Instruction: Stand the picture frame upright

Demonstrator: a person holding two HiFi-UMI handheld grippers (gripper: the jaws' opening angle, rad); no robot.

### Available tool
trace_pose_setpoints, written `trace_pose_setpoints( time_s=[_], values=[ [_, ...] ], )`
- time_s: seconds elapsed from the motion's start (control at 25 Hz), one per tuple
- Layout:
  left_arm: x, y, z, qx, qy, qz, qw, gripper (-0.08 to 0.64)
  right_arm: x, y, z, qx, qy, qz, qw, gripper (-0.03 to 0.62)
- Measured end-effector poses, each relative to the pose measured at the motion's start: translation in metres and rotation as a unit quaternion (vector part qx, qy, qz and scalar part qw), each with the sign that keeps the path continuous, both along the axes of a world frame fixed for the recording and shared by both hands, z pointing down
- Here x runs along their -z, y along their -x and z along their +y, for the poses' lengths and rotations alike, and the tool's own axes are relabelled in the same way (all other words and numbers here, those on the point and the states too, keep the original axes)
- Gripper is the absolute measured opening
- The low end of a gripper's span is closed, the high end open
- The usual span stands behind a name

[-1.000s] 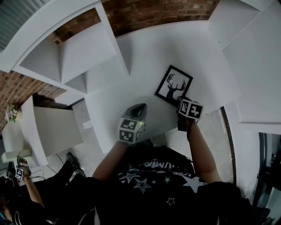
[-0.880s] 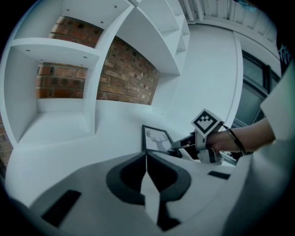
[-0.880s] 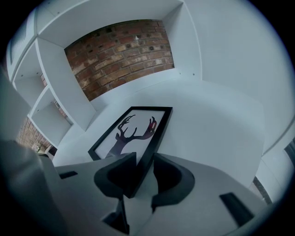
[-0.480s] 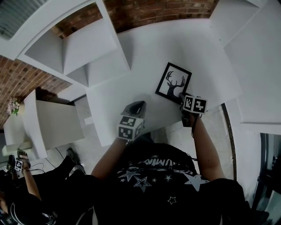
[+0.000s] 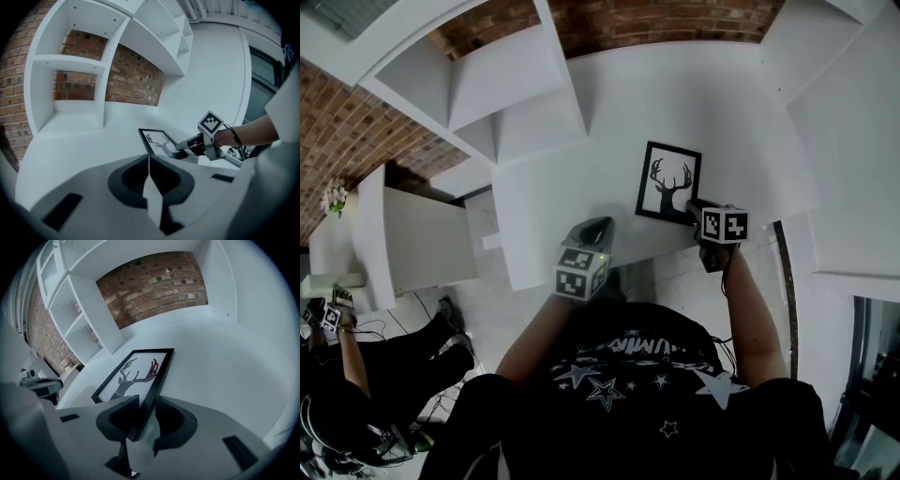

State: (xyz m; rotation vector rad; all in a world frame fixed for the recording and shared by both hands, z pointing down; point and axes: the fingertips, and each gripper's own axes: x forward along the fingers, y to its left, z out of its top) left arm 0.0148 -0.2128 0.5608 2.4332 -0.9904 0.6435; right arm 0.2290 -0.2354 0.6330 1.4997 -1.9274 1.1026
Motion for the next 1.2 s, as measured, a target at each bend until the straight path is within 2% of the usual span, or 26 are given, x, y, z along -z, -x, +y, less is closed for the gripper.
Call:
trace_pose_setpoints(
  time_s=[0.28, 0.64, 0.92, 1.2],
  values=[
    [-0.007, 0.009, 0.019, 0.034, 0.01, -0.005, 0.9994, 0.02, 0.001, 0.009, 0.015, 0.048, -0.001, 0.005, 0.999, 0.117],
    [-0.012, 0.005, 0.043, 0.049, 0.019, -0.011, 0.9986, 0.02, -0.001, 0.024, 0.044, 0.125, 0.007, 0.002, 0.992, 0.108],
    [-0.016, 0.004, 0.057, 0.062, 0.03, -0.012, 0.9976, 0.02, 0.0, 0.03, 0.056, 0.145, 0.009, 0.0, 0.989, 0.102],
    [-0.021, 0.006, 0.072, 0.066, 0.045, -0.011, 0.9967, 0.02, 0.0, 0.033, 0.065, 0.141, 0.013, -0.002, 0.99, 0.1]
  ],
)
